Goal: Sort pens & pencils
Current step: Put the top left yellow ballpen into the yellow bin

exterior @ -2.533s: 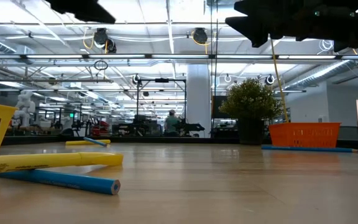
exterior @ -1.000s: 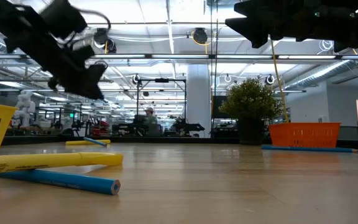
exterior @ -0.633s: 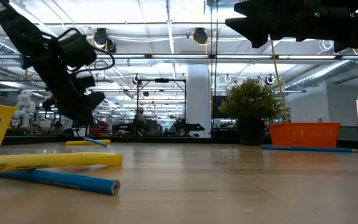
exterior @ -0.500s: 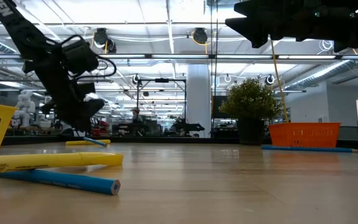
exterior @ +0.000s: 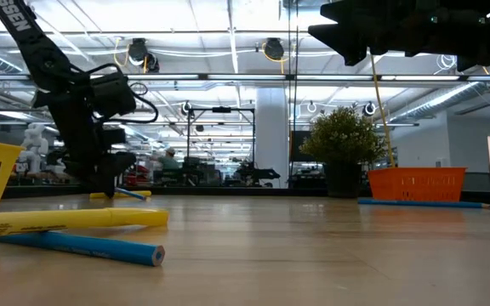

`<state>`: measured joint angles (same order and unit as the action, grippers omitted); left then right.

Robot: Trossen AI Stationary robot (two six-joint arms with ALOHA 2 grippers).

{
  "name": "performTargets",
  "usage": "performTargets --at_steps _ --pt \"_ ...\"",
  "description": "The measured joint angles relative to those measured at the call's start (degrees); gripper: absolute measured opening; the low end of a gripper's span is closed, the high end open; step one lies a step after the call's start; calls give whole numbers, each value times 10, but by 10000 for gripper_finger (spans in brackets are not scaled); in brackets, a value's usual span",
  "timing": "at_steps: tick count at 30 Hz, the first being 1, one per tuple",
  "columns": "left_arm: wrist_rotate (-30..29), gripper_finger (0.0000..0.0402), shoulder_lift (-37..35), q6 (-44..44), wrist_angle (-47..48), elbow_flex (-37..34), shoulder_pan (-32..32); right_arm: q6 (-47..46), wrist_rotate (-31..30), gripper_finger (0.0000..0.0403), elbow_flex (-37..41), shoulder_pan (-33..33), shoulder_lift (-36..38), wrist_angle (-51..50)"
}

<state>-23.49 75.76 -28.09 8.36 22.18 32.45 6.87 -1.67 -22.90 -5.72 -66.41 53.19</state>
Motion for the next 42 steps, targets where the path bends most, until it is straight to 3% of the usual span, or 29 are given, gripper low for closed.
performTargets --at_steps 8,17,24,32,42 --pt "14 161 -1 -5 13 1 1 -2 0 251 0 0 0 0" --pt "48 18 -1 12 29 2 0 -2 0 251 0 0 0 -3" --pt "74 22 -2 14 39 2 1 -2 0 251 0 0 0 -4" --pt "161 15 -43 22 62 -1 -4 -2 0 251 0 0 0 -12" --pt "190 14 -99 22 81 -2 -53 -2 0 251 0 0 0 -14"
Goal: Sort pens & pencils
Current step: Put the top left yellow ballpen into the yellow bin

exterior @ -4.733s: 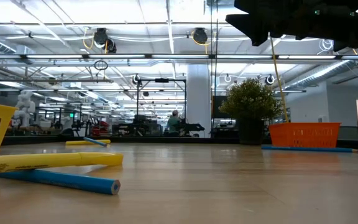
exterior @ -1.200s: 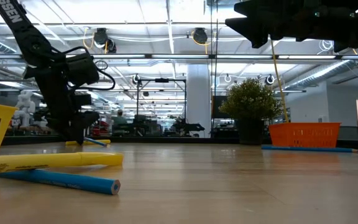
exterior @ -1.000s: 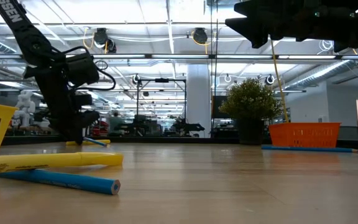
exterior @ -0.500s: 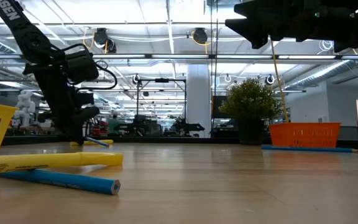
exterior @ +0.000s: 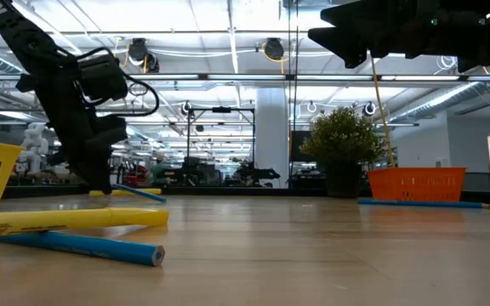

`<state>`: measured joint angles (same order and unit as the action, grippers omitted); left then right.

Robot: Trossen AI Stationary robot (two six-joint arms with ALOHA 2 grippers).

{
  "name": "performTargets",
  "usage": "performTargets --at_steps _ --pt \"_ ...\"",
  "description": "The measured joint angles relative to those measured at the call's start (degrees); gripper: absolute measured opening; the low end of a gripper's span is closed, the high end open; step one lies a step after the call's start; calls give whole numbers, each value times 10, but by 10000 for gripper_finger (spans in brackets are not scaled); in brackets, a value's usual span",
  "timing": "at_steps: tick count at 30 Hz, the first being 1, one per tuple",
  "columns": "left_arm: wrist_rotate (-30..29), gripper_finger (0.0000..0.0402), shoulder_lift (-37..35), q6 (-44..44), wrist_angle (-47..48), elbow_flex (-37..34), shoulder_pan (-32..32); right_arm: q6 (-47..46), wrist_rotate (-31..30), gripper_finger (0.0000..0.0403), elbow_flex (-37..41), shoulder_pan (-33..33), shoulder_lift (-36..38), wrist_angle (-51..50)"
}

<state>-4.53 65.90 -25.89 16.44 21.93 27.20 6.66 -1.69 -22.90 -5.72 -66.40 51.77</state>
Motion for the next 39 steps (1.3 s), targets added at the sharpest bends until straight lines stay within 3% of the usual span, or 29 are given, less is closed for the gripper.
performTargets --at_steps 19,23,26,31,39 --pt "-36 0 -102 -9 1 1 -52 0 0 251 0 0 0 0" --pt "-72 1 -99 4 -13 1 -57 0 0 251 0 0 0 1" --pt "-93 7 -78 17 -75 1 -60 0 0 251 0 0 0 2" --pt "-43 40 -14 89 -185 11 -55 0 0 251 0 0 0 2" --pt "-20 127 125 207 24 174 -3 0 0 251 0 0 0 2"
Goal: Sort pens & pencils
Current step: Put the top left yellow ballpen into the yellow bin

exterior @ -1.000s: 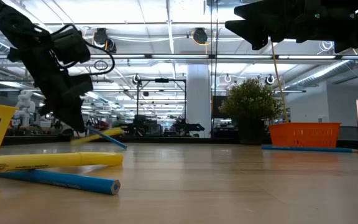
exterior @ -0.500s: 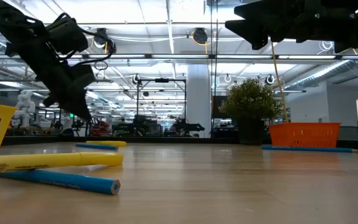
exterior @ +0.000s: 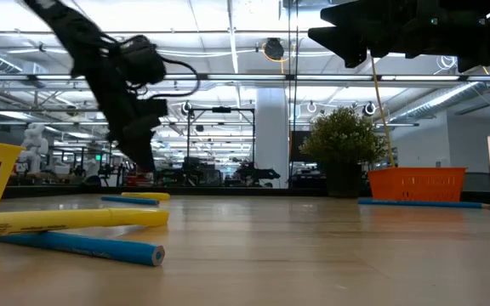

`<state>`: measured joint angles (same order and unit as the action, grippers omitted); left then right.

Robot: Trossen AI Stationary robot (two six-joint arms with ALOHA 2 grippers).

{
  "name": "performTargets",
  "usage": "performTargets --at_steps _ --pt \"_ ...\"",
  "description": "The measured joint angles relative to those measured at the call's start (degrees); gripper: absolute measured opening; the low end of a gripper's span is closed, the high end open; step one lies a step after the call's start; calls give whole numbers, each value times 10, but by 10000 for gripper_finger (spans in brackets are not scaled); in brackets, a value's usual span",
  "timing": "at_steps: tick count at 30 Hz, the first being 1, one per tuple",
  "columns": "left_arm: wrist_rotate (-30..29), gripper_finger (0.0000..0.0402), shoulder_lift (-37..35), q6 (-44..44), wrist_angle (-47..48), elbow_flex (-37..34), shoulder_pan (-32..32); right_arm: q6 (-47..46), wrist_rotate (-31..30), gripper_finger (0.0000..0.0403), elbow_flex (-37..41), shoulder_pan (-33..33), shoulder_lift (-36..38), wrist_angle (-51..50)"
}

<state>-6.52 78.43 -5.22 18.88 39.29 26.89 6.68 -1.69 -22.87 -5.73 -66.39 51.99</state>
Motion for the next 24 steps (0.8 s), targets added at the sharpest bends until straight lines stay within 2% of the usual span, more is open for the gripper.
performTargets --at_steps 5,11,20,24 --pt "25 152 82 157 83 86 7 0 0 251 0 0 0 0" --pt "20 152 146 281 132 130 11 0 0 251 0 0 0 -5" --pt "-6 152 185 331 120 134 39 0 0 251 0 0 0 -7" --pt "6 152 184 340 107 134 41 0 0 251 0 0 0 -8"
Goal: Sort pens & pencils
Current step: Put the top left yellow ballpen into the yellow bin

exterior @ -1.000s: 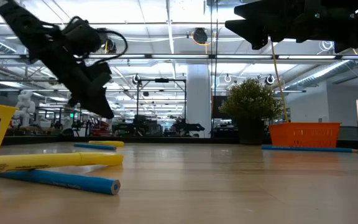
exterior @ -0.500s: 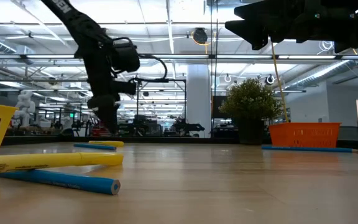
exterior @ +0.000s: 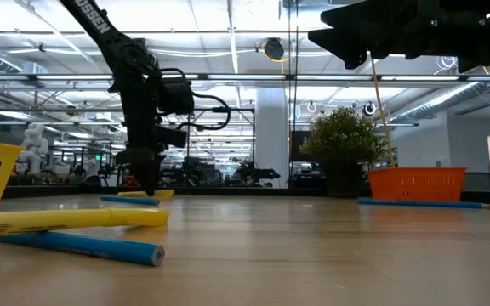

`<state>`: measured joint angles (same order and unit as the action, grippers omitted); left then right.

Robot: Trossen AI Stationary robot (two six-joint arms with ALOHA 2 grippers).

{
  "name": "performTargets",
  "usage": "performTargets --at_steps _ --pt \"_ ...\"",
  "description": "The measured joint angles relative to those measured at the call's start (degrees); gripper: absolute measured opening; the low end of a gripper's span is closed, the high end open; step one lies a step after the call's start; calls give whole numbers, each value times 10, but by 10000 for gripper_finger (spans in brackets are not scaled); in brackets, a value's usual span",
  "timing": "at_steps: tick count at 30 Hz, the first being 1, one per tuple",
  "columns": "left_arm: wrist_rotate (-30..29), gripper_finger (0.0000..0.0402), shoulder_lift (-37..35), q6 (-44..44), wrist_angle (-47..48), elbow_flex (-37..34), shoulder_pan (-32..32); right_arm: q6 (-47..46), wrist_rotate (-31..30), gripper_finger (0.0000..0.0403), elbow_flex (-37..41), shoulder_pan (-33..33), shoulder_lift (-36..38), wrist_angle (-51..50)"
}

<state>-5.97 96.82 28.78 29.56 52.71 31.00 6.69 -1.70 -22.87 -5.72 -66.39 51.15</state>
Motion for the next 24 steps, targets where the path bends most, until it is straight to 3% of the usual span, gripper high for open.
performTargets --at_steps 15,18,22,24 --pt "35 145 37 19 -2 3 13 0 0 251 0 0 0 -5" --pt "35 110 29 20 1 1 11 0 0 251 0 0 0 -5" --pt "32 30 15 16 8 0 11 0 0 251 0 0 0 -4" --pt "28 29 12 3 11 0 12 0 0 251 0 0 0 -5"
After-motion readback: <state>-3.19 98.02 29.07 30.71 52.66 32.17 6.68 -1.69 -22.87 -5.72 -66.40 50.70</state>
